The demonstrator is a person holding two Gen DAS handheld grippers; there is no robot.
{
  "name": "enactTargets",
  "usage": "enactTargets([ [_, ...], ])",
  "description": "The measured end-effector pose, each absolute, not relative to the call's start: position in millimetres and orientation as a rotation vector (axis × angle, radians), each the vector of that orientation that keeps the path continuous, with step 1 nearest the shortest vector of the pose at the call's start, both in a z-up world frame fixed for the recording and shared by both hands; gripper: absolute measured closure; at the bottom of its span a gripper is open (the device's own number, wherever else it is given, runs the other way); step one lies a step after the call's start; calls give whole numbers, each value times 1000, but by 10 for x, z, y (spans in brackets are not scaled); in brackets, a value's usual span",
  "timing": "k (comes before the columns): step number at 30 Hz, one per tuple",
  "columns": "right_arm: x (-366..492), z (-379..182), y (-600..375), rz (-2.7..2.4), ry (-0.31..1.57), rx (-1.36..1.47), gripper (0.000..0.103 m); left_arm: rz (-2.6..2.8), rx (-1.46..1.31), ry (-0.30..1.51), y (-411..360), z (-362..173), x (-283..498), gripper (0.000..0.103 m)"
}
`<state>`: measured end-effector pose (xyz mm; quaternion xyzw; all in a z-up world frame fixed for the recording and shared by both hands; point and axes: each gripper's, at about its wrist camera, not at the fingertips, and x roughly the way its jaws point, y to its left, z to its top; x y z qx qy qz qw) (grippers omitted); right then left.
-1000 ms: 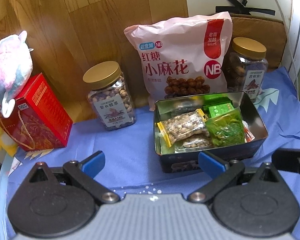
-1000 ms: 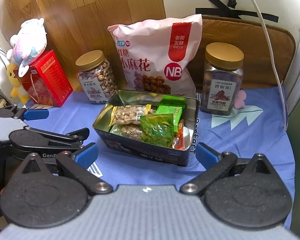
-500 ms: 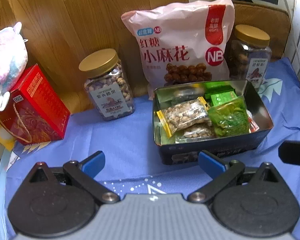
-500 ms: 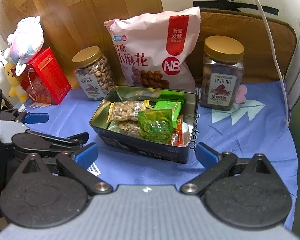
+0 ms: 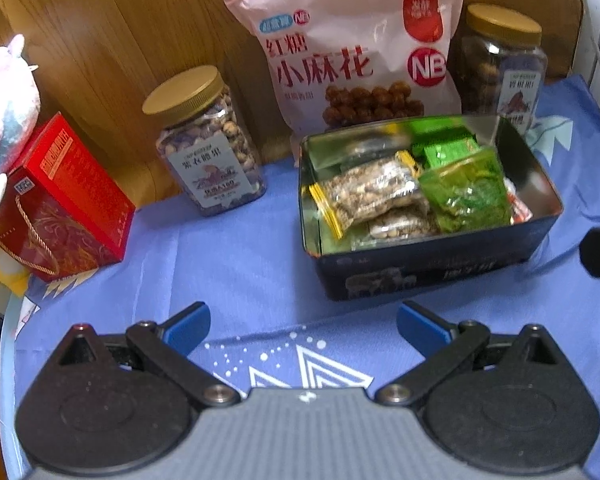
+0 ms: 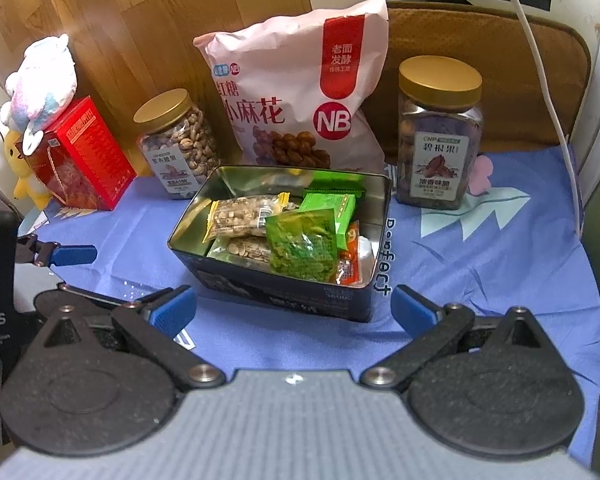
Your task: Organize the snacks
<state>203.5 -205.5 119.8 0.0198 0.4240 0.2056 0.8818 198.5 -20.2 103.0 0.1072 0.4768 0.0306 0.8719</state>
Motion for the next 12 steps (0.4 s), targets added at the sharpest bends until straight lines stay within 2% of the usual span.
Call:
enactTargets([
  [12,2055,1118,-2102,419,903,58,0,29,226,1017,-230,942,1947,0],
])
